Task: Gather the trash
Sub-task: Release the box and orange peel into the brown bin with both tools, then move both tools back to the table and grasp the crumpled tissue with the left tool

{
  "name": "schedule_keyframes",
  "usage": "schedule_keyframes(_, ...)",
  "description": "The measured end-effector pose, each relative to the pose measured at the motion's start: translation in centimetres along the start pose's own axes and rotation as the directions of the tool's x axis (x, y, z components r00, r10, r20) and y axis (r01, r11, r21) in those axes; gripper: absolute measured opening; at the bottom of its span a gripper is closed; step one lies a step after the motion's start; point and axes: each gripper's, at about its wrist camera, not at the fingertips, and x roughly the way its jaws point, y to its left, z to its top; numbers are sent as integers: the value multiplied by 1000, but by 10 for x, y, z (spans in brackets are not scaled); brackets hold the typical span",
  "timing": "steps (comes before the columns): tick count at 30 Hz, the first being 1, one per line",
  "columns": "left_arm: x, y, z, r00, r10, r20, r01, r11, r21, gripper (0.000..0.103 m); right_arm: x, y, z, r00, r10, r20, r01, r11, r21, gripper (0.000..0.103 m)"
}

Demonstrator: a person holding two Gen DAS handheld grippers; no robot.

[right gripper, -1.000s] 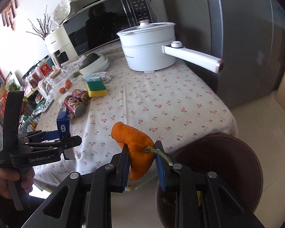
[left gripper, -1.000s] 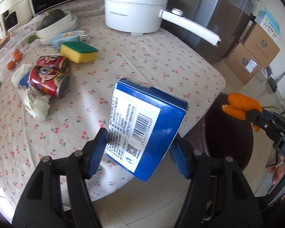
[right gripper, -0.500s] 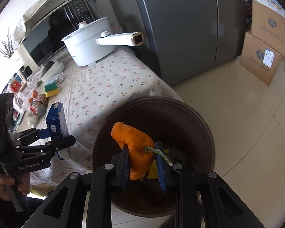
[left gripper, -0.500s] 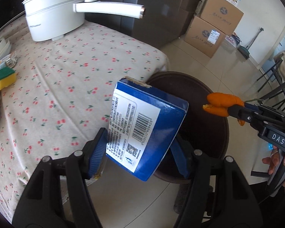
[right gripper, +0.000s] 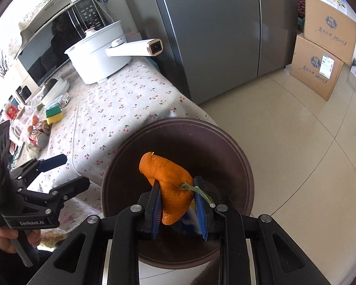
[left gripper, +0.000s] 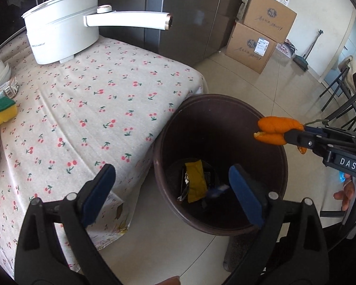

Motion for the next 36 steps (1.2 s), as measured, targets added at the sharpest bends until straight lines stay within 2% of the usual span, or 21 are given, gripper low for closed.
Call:
schedule_keyframes(3,-8,12,-3,1000,18,8,-18,1000,-21,96,4,3,0,1000,-3,-21,3,1000,-2,27)
schedule_keyframes(6,-16,25,-5,999,31,17,-30,998,-49,96,6,4,1,999,-23,-29,23,1000,6,33)
schedule_keyframes(7,-19,29,-5,999,37,19,-36,998,-58,96,6,4,1,999,-34,-29,34,999,14,39)
schedule_keyframes(9,-26,40,-5,998,57,29,-55,995,-78,96,5,2,1,998,-64,-10,65,996,56,82)
schedule_keyframes(11,-34,50,-5,996,77,45,-72,992,-101,96,-1,0,3,997,-76,30,72,991,109,88)
schedule_keyframes(14,-48,67,-5,993,104,64,-94,985,-144,98,-3,3,10,998,-52,35,46,987,152,103)
schedule_keyframes(18,-68,89,-7,988,121,98,-100,975,-198,99,-8,20,24,997,-36,62,26,987,161,103)
schedule_keyframes(24,-97,129,-12,977,163,139,-118,950,-288,102,-7,66,48,994,21,103,-30,996,89,103)
schedule_keyframes(28,-112,164,-18,970,197,140,-135,922,-362,102,4,102,60,995,59,77,-61,998,16,103)
schedule_keyframes(33,-138,208,-25,948,259,187,-149,876,-459,102,17,144,71,993,107,56,-106,994,-28,103)
schedule_keyframes(36,-148,235,-26,944,277,177,-155,850,-503,102,26,169,76,991,129,33,-128,991,-47,103)
